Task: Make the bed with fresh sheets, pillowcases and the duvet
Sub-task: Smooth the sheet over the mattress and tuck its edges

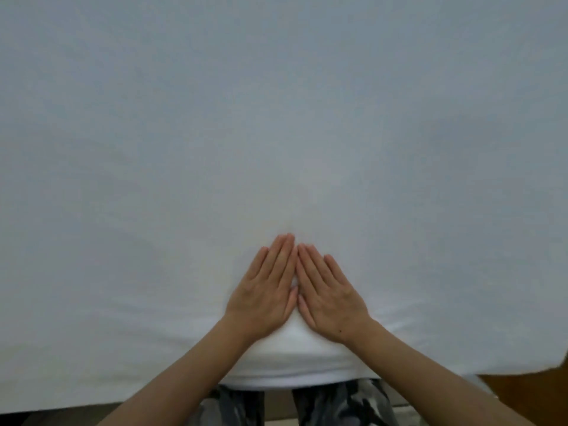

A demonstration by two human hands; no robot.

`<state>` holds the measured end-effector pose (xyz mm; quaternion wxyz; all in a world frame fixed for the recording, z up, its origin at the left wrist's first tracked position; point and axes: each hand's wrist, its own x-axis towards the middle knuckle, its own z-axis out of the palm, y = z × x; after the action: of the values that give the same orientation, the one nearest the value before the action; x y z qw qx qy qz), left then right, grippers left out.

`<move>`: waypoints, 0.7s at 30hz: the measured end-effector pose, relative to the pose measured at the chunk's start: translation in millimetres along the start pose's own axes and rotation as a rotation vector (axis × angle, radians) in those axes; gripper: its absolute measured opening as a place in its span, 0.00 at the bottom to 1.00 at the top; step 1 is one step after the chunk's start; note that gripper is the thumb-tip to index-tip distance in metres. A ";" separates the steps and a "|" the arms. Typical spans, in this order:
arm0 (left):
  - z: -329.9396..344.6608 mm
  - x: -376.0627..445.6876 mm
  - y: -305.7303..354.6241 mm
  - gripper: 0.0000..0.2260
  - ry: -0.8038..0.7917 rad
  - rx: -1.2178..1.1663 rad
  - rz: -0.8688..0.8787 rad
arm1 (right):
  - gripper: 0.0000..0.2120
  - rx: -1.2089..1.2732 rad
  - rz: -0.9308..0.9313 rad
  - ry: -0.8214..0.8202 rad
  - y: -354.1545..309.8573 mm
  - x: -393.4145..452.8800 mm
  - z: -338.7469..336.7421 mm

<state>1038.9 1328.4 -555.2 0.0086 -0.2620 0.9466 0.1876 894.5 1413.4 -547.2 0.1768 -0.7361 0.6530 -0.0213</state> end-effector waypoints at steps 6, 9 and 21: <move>17.3 -60.9 24.7 0.28 -0.025 0.057 0.022 | 0.28 -0.097 -0.167 -0.026 -19.1 -45.9 15.1; 24.7 -83.4 32.0 0.29 -0.018 0.053 0.058 | 0.29 -0.127 -0.184 -0.032 -31.0 -63.6 21.7; 11.7 -122.6 45.4 0.31 0.000 0.071 0.165 | 0.27 -0.107 -0.110 -0.006 -59.2 -95.0 4.8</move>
<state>1121.0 1429.0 -536.0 0.0022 -0.1826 0.9710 0.1542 938.4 1511.7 -515.6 0.1375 -0.7793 0.6114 0.0063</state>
